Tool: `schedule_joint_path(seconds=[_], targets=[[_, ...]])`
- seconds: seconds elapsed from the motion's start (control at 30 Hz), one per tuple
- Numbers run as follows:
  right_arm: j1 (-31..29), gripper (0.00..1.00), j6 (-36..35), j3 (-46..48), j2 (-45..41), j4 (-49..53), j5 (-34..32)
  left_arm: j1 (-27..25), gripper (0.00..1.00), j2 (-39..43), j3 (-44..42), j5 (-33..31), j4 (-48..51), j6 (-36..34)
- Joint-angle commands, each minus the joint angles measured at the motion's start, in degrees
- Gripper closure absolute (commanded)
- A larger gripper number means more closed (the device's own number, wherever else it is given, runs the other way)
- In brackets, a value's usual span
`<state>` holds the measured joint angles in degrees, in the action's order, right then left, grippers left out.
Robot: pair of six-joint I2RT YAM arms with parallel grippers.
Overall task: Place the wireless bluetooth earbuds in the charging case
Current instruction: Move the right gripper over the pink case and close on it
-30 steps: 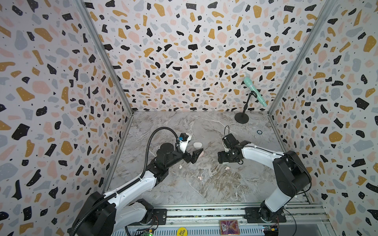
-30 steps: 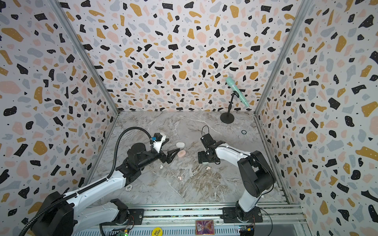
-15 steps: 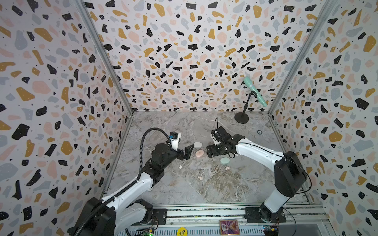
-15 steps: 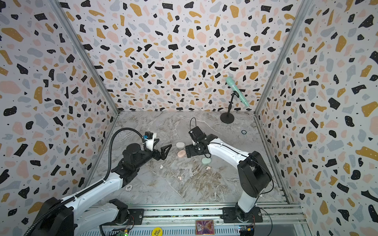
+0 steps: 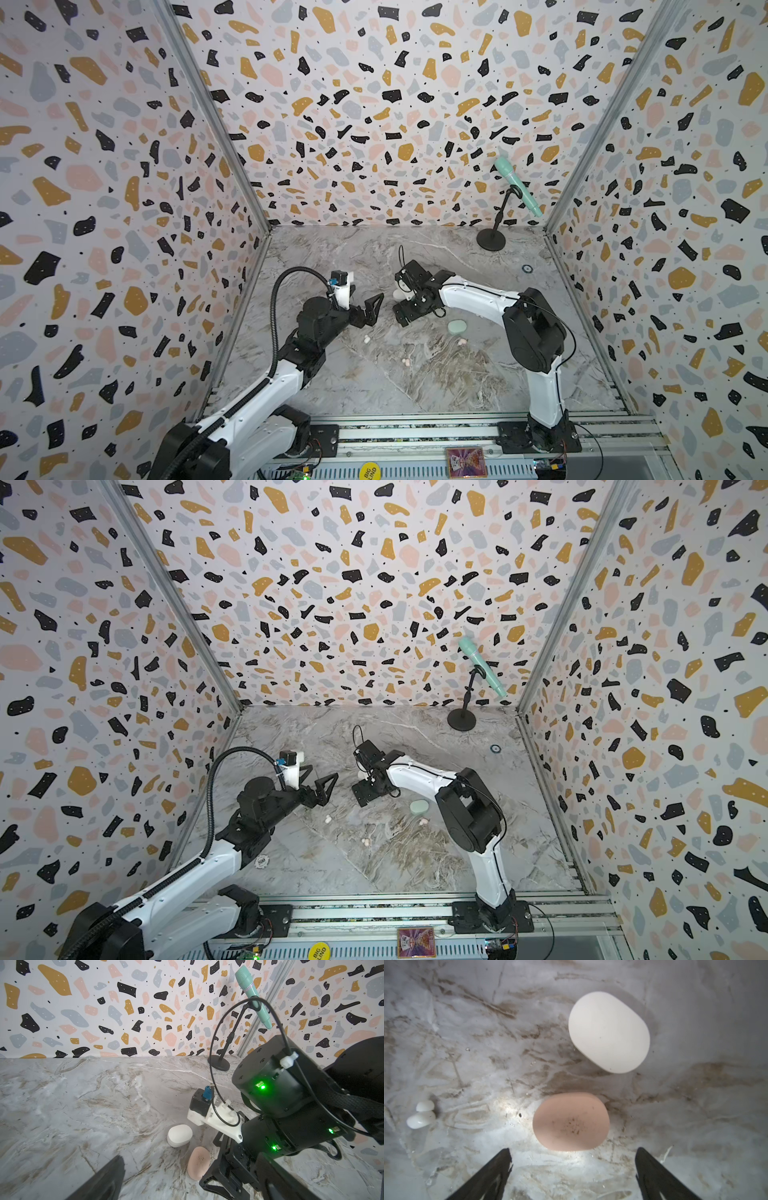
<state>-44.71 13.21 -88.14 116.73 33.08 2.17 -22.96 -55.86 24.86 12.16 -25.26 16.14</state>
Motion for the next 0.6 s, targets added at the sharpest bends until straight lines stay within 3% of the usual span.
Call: schedule_joint_path(seconds=[0.0,0.23,0.57], targets=[[-0.25,0.05,-2.39,-3.25,1.12,2.63,-0.35,0.39,0.00,1.30,-0.70,0.92,-1.29,0.75],[-0.53,0.07,-3.67,-7.39,5.57,3.39,-0.15,0.72,0.00,1.72,-0.95,1.04,-1.02,0.56],[-0.55,0.24,-3.11,-8.37,6.63,2.78,-0.33,0.77,0.00,1.63,-0.88,1.27,-0.74,0.10]])
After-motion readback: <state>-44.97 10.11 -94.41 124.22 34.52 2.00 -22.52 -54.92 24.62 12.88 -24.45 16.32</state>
